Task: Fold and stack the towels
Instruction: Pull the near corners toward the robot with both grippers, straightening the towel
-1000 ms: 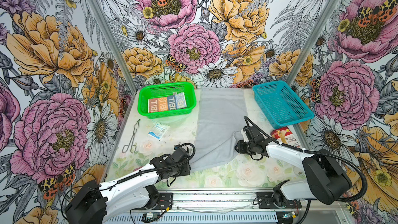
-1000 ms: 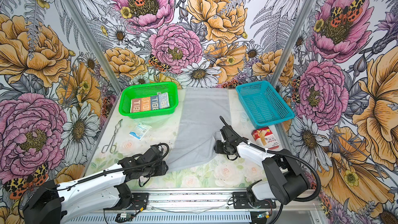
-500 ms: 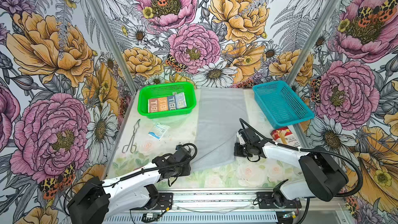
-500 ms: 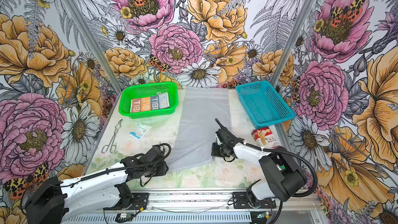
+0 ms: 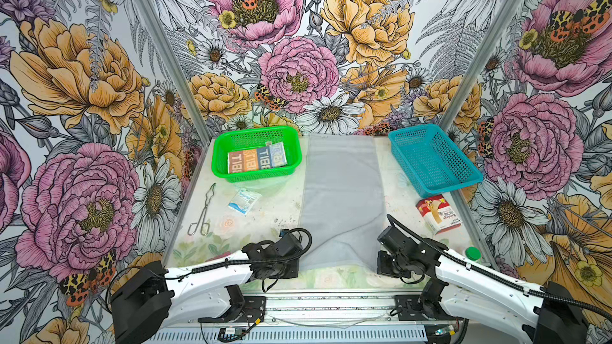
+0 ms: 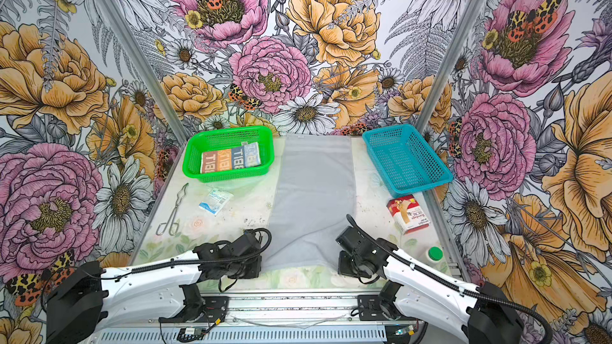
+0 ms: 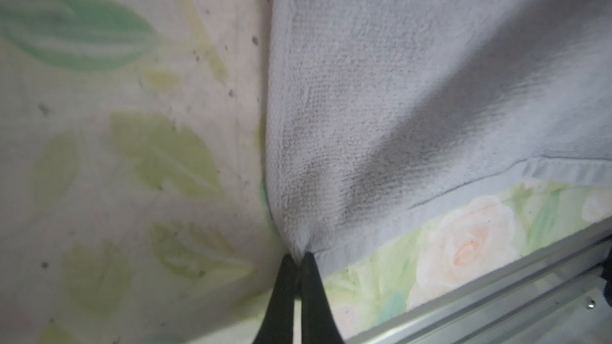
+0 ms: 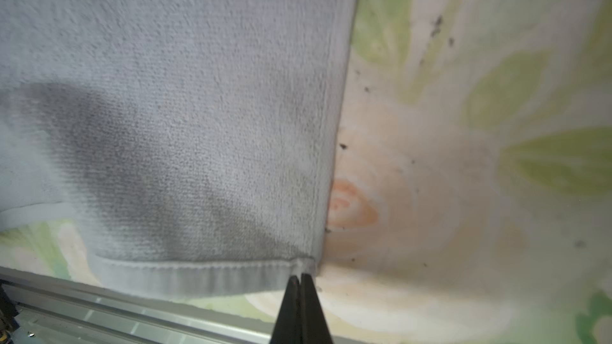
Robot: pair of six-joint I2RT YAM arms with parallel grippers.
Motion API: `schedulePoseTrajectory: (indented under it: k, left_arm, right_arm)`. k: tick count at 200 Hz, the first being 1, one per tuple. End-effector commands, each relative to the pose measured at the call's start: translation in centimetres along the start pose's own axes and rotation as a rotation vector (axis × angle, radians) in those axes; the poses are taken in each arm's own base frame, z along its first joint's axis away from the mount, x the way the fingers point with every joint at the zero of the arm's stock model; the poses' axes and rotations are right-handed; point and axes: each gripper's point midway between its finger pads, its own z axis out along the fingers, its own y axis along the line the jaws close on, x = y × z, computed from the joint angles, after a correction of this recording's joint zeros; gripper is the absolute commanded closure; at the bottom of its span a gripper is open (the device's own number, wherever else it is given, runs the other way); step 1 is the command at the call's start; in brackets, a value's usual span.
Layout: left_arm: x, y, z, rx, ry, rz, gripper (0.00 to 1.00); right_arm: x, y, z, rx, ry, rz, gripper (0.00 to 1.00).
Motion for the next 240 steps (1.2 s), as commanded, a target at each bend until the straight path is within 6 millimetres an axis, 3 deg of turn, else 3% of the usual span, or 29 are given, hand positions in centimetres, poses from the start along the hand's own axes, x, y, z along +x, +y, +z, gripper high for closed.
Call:
schedulePoseTrajectory:
  k: [1,30,55,76,82,88,93,109,160,223,240]
  left_arm:
    - [3.4,2.0,-0.8,-0.068,0.094,-0.037,1.00]
    - [5.5,2.2,-2.0,-0.062,0.117,-0.051,1.00]
    - [6.6,2.2,-2.4,-0.057,0.129,-0.045,1.00]
    - [6.1,2.6,-2.1,-0.083,0.102,-0.045,1.00]
    - [5.8,2.7,-2.0,-0.087,0.097,-0.042,1.00]
    - [5.5,2.7,-1.8,-0.092,0.091,-0.040,0.87]
    - [5.3,2.7,-1.8,-0.095,0.088,-0.039,0.85]
    - [4.8,2.5,-1.8,-0.099,0.067,-0.032,0.84]
    - [4.5,2.2,-1.5,-0.076,0.053,-0.041,0.75]
    - [4.4,2.1,-1.6,-0.069,0.047,-0.032,0.71]
    - [4.2,2.0,-1.7,-0.066,0.044,-0.031,0.71]
  right_arm:
    - [2.0,-2.6,-1.1,0.133,0.015,0.077,1.00]
    - [3.7,-3.8,-3.2,0.236,0.015,0.043,1.00]
    - [5.0,-4.7,-3.7,0.281,0.029,0.029,1.00]
    - [3.7,-3.9,-3.9,0.258,-0.054,0.000,1.00]
    - [3.2,-3.5,-4.0,0.245,-0.079,-0.004,0.83]
    - [2.8,-2.7,-3.9,0.214,-0.099,-0.018,0.68]
    - [2.5,-2.2,-3.8,0.194,-0.110,-0.022,0.58]
    - [2.2,-0.8,-3.1,0.143,-0.120,-0.025,0.48]
    - [1.8,1.4,-0.2,0.083,-0.121,-0.017,0.48]
    - [3.0,0.0,2.2,0.165,-0.021,-0.005,0.52]
    - [3.2,-0.2,2.6,0.172,-0.003,-0.006,0.72]
